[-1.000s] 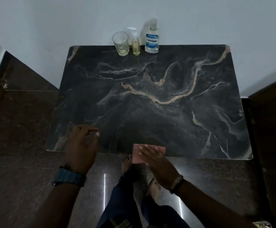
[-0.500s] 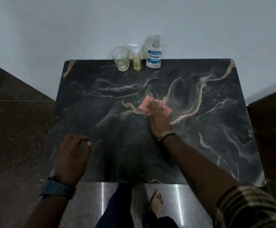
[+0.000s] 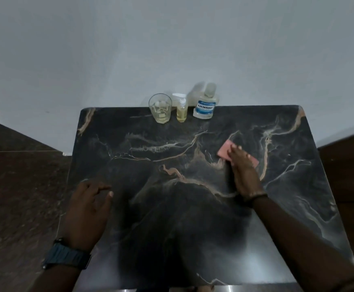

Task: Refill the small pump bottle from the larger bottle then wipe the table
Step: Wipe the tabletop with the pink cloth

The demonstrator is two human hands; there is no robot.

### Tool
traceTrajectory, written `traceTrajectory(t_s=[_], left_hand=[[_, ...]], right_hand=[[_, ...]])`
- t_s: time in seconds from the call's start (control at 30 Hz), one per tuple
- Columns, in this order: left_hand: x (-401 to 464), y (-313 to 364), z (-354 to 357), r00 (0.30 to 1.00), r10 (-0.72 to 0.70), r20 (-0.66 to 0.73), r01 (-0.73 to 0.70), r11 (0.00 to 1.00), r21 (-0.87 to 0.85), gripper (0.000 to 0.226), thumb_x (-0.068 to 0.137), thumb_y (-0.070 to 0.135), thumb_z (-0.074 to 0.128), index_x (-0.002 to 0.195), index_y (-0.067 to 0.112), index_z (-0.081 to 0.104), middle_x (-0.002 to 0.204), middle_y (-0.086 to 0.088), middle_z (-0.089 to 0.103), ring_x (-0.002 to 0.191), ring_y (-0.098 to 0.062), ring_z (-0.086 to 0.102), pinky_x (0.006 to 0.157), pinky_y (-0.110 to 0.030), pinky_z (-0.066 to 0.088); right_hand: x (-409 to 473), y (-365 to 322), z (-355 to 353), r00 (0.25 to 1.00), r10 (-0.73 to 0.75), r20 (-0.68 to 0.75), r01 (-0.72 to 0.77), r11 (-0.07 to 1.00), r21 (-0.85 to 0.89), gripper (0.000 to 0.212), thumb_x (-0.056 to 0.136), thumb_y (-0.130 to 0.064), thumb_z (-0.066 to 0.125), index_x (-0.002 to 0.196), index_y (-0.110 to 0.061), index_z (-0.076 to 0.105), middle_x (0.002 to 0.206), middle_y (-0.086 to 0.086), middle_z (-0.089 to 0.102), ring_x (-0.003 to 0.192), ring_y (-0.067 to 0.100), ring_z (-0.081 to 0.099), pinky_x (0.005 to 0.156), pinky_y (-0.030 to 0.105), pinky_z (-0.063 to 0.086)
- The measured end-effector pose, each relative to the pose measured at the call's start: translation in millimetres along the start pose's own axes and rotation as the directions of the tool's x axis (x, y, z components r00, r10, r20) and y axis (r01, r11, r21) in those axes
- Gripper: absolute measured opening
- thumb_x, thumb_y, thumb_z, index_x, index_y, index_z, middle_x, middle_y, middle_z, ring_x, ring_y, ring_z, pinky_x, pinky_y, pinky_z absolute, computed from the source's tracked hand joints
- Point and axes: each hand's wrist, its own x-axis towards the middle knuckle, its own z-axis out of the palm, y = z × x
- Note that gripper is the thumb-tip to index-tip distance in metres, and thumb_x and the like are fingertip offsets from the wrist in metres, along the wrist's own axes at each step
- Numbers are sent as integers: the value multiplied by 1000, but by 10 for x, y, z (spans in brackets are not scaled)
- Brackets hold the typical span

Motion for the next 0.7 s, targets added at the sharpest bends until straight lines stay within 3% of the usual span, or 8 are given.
traceTrajectory(t_s=[0.13, 0.2, 0.27, 0.37, 0.5, 0.57, 0.7], left_hand=[[118, -115, 20, 1000, -3, -1, 3, 1000, 1, 18, 97, 38, 60, 109, 28, 70, 109, 20, 50, 95, -8, 56, 85, -40, 54], [164, -174, 10, 1000, -9, -16, 9, 1000, -9, 20, 97, 39, 58, 109, 28, 69, 109, 18, 50, 97, -6, 54, 86, -40, 53], [200, -208, -13, 1000, -16, -10, 16, 1000, -19, 17, 98, 38, 58, 109, 30, 68, 108, 18, 50, 96, -7, 54, 87, -39, 53], [251, -240, -46, 999, 44, -26, -44, 999, 17, 12, 97, 29, 61, 109, 29, 64, 108, 14, 52, 95, -13, 56, 86, -33, 50], [269, -371, -61, 999, -32, -41, 32, 999, -8, 15, 95, 25, 64, 107, 20, 72, 107, 23, 46, 98, -10, 56, 88, -30, 49], [244, -436, -60, 996, -83, -30, 82, 996, -21, 18, 96, 27, 64, 107, 17, 74, 109, 18, 51, 99, -9, 57, 89, -33, 52], [212, -429, -87, 991, -131, -1, 131, 991, -33, 17, 95, 23, 65, 106, 14, 74, 111, 5, 61, 100, -24, 65, 89, -46, 57]], right_hand=[[677, -316, 186, 953, 261, -154, -255, 965, 55, 46, 114, -8, 39, 160, -4, 43, 173, 12, 30, 165, 29, 19, 135, 47, 11], [718, -570, 415, 926, 317, -206, -309, 948, 69, 47, 114, -9, 38, 160, -4, 43, 173, 13, 29, 164, 29, 18, 135, 46, 10], [620, -854, 680, 951, 245, -189, -237, 970, 60, 49, 113, -9, 37, 162, -8, 41, 175, 11, 27, 165, 27, 16, 135, 47, 9], [507, -1309, 1104, 999, 24, -27, -23, 999, 30, 53, 112, -16, 36, 164, -13, 37, 176, 5, 21, 166, 25, 11, 136, 51, 8], [756, -1867, 1489, 958, -239, 158, 235, 971, 45, 50, 113, -9, 38, 163, -10, 39, 176, 6, 21, 166, 26, 10, 135, 50, 6], [960, -2052, 1572, 938, -290, 190, 283, 957, 68, 48, 114, -8, 38, 161, -8, 42, 176, 7, 23, 166, 28, 13, 135, 48, 6], [1179, -2195, 1608, 921, -318, 226, 304, 948, 97, 46, 114, -9, 40, 160, -10, 45, 175, 5, 26, 166, 24, 15, 135, 44, 6]])
